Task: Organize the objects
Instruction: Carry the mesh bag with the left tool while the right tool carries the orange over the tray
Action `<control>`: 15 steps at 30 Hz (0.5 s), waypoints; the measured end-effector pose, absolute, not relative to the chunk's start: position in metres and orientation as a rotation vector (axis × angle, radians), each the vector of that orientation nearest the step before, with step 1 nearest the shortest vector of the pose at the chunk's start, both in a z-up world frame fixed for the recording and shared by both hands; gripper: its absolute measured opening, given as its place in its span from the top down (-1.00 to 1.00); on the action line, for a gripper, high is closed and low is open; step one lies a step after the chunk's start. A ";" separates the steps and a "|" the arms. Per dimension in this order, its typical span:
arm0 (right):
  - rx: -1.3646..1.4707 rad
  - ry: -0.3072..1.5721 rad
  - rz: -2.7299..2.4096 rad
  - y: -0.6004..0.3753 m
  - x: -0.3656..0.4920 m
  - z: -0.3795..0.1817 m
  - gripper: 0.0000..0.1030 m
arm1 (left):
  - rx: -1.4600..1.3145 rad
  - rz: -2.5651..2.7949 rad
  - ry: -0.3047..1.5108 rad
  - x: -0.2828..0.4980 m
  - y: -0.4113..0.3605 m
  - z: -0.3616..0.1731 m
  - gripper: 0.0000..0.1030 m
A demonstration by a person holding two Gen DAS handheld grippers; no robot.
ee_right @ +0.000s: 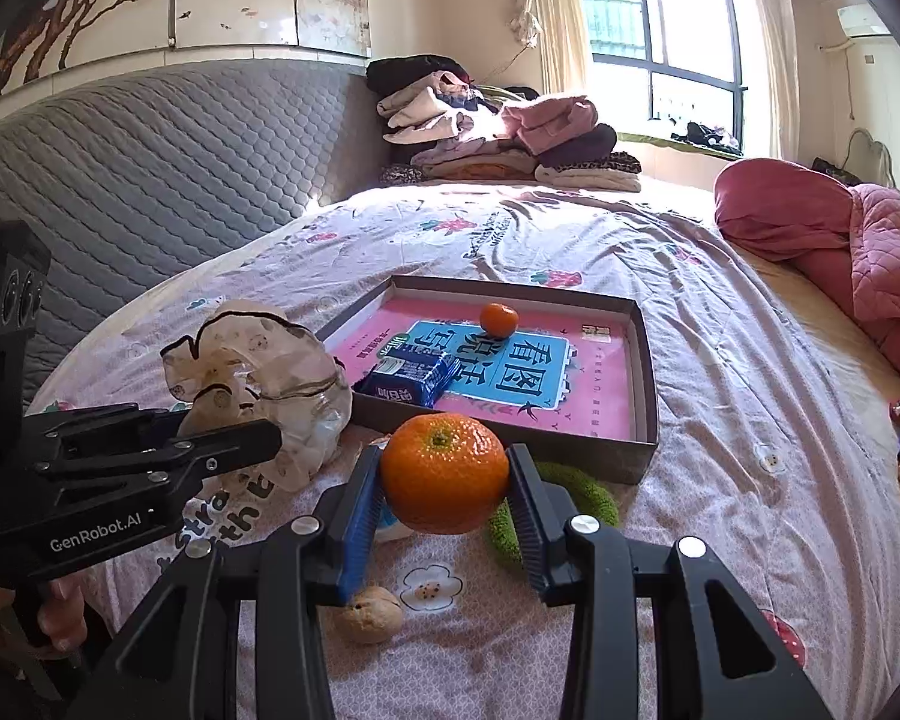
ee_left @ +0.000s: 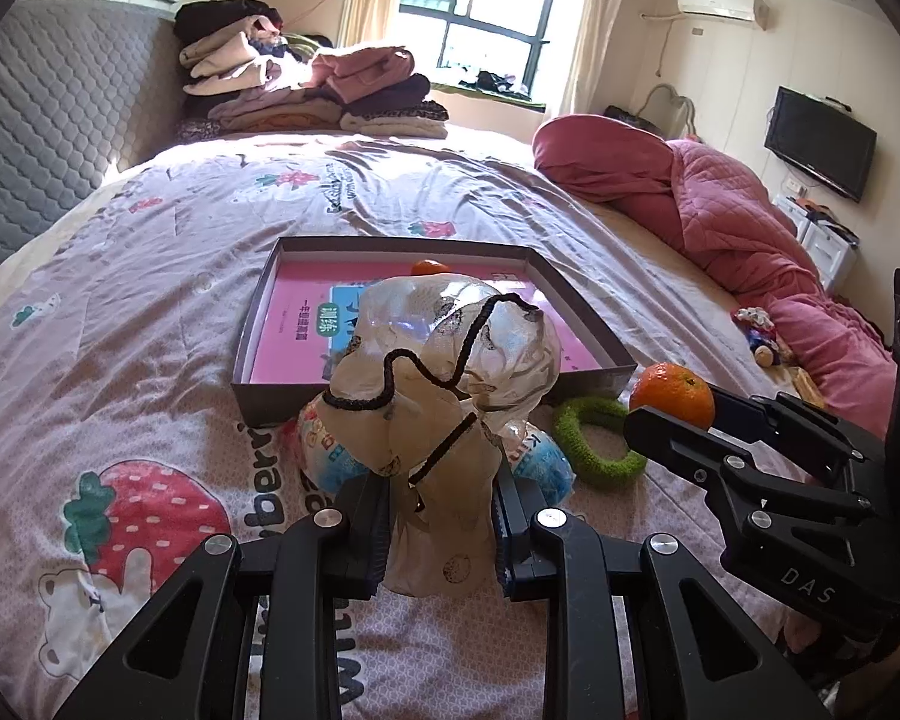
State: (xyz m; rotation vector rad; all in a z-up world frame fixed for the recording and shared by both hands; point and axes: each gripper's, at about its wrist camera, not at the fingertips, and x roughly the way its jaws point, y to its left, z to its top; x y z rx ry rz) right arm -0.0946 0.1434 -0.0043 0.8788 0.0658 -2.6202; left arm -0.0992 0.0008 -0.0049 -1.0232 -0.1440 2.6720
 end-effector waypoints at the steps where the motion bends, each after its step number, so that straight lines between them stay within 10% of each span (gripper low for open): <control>1: 0.877 0.062 -2.617 0.143 -0.096 -0.004 0.20 | -1.022 2.670 -0.149 -0.101 0.001 -0.005 0.47; 15: 0.839 0.042 -2.610 0.143 -0.123 0.001 0.20 | -0.989 2.690 -0.141 -0.136 0.005 0.002 0.47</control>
